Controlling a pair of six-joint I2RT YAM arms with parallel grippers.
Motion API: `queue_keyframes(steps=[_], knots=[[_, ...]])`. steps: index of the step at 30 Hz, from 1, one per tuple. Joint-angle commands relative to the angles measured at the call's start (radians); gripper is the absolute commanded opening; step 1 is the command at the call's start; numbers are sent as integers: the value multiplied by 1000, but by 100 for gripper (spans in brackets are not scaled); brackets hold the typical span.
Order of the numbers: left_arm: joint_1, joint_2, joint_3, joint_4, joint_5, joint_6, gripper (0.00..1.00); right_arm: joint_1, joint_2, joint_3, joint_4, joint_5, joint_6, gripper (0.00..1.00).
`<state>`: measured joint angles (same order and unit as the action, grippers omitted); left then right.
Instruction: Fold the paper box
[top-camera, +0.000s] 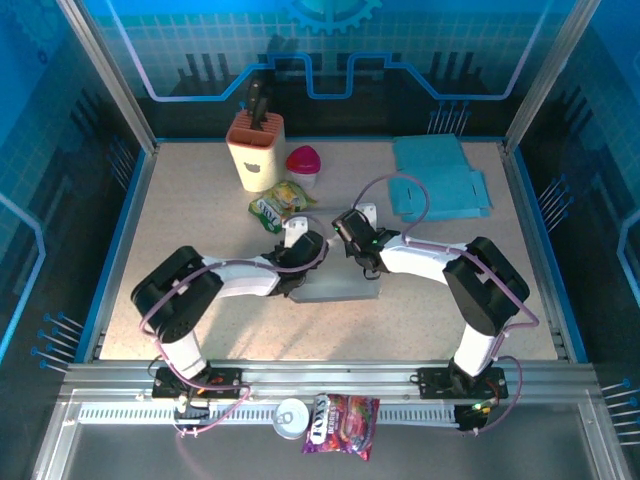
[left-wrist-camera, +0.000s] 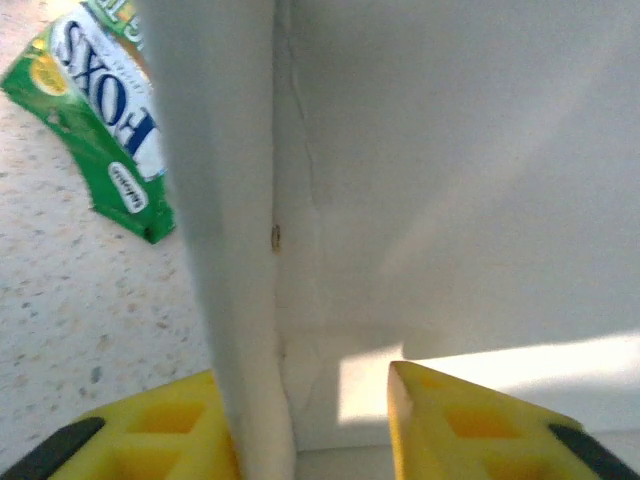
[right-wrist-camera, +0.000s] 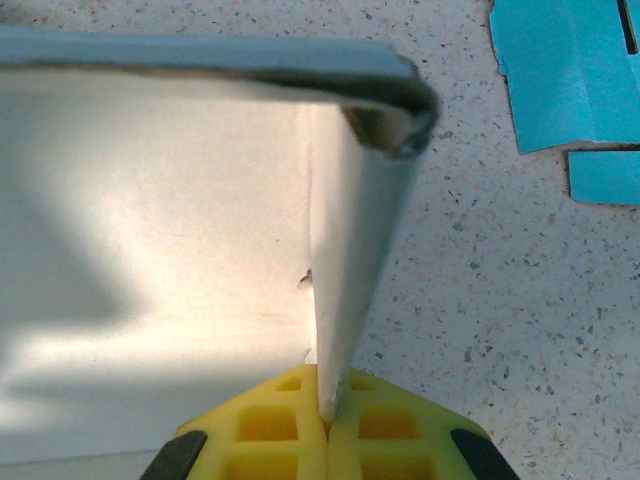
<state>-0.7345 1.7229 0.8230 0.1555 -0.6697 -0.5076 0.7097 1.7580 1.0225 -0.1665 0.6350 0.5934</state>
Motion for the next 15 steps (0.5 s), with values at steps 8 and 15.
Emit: queue_keyframes(steps=[8,15], knots=[[100,-75,-1,54,269,120,44,13,30,-5,-31,-84,-21,0],[134,-100,5,18,287,150,52,5,48,20,-68,-92,-12,0]])
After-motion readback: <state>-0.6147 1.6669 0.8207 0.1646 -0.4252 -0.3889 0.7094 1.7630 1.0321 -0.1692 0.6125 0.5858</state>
